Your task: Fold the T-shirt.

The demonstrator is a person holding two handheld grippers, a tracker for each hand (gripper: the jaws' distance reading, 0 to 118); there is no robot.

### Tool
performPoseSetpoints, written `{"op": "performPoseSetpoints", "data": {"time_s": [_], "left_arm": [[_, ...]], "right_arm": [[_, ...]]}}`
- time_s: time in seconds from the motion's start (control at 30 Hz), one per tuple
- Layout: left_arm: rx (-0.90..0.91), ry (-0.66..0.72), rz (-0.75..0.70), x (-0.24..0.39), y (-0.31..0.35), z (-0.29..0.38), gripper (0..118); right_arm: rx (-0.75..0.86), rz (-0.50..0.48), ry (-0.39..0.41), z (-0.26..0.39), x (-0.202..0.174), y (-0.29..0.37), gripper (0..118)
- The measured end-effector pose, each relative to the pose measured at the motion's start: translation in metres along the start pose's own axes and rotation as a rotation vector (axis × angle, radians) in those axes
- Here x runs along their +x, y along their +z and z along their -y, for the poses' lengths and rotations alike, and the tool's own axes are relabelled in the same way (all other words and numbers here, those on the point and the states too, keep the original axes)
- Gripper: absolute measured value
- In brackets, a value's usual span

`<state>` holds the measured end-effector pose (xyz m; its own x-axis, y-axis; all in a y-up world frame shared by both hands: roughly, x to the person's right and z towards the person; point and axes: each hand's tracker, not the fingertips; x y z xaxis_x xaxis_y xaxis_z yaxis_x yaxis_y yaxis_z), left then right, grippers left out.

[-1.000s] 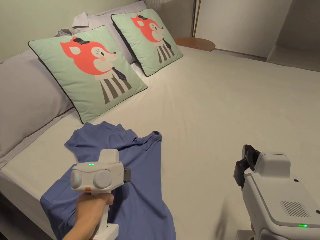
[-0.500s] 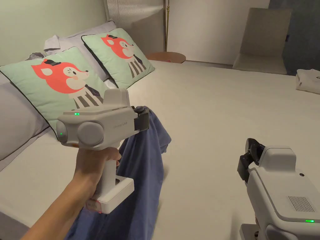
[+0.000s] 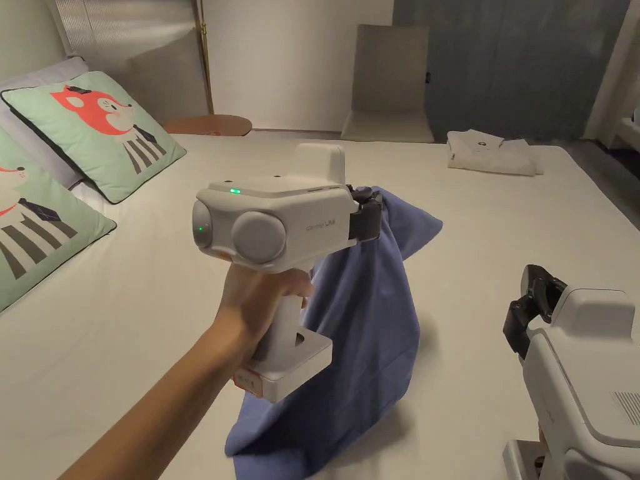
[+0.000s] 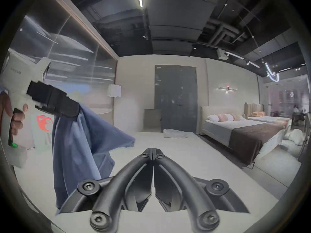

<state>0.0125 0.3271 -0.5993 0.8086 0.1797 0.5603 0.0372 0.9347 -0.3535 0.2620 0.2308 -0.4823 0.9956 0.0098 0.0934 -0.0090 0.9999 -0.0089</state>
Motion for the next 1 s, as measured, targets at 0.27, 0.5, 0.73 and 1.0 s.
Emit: {"op": "performPoseSetpoints", "data": {"time_s": [0.27,0.5,0.73,1.0], "left_arm": [[-0.227,0.047,0.103,0.016,-0.067,0.088,7],[-0.496,0.042,-0.020,0.004,-0.108,0.190,7],[-0.527,0.030,-0.067,-0.007,-0.111,0.220,16],[-0.309,0.013,-0.137,-0.006,-0.071,0.172,108]], "right_arm": [[-0.047,0.094,0.008,0.016,0.039,0.016,1],[-0.098,0.102,0.000,0.038,0.040,0.012,1],[-0.121,0.078,-0.003,0.038,0.026,0.011,1],[-0.093,0.053,0.001,0.022,0.015,0.010,1]]}}
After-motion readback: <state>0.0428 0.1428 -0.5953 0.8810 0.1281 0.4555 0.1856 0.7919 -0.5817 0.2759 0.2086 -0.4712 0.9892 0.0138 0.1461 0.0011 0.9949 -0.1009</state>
